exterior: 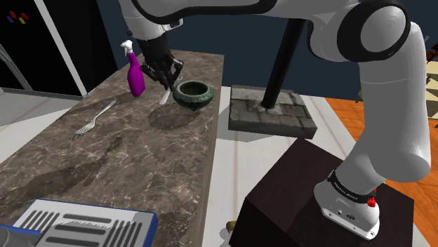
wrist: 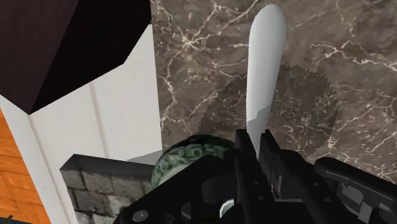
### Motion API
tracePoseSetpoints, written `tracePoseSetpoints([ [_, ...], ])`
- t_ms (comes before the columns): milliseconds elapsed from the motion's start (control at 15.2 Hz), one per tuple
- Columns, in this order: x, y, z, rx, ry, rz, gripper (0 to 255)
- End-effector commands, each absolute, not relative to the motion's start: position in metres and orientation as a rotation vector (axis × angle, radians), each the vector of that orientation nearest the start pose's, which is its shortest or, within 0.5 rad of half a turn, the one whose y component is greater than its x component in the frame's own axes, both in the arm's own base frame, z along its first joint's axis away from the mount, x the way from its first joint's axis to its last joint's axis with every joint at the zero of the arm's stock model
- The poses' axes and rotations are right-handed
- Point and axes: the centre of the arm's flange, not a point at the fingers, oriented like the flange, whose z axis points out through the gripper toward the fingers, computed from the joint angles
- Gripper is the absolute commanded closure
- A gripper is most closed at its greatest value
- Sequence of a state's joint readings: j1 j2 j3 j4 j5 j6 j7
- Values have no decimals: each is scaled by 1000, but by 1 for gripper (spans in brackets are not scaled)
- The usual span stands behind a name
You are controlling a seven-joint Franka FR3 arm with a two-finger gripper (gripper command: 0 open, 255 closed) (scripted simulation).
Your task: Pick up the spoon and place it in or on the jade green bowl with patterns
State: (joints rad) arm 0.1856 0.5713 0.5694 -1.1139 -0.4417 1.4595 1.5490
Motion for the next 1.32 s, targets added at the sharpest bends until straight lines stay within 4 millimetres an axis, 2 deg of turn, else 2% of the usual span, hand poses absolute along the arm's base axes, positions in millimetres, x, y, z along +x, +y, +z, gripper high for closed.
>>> tracePoseSetpoints([
  [0,606,323,508,-3031,1396,-111,255],
  [660,656,201,516,-3031,1396,-111,255],
  [1254,656,201,468,-3031,1396,-111,255],
])
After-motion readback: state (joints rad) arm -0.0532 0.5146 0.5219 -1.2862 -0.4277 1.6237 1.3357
